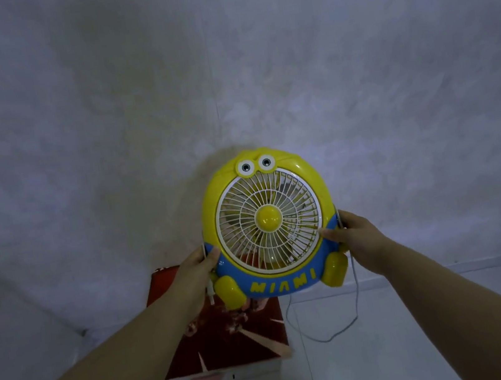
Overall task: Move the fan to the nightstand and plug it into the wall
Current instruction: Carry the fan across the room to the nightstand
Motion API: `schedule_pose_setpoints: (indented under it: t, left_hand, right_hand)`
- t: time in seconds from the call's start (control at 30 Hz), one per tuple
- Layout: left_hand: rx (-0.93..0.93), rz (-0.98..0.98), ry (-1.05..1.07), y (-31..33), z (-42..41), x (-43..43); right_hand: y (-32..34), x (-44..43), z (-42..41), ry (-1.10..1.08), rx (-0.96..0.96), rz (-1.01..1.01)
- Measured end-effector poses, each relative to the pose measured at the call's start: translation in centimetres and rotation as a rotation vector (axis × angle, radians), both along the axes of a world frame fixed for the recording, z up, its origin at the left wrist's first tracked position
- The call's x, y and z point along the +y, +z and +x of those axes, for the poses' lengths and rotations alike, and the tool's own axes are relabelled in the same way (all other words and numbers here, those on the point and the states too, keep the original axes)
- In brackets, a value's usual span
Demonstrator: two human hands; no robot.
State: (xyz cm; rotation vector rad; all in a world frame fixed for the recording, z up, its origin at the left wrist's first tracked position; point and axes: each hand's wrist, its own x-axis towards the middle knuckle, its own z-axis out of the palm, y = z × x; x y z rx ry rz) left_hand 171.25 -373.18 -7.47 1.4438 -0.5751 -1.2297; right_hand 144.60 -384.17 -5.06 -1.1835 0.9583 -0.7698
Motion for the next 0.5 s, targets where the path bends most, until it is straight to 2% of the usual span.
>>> schedule_pose_setpoints:
  t: [0.2,0.4,0.5]
  left_hand:
    - [0.001,0.047,0.042,-1.3,-0.9,-4.6]
    - [-0.059,0.114,-0.051,-3.0,-0.6,-6.9]
    - [-0.089,0.173,0.03,-4.6,0.2,-7.2]
  right_hand:
    - [-1.0,-6.7,0.0,0.067,0.043,0.016]
    - [-2.8,-11.0,0.3,0.185,0.129,0.017]
    - [-4.9,-12.1,1.5,0.251,0.172,0.043]
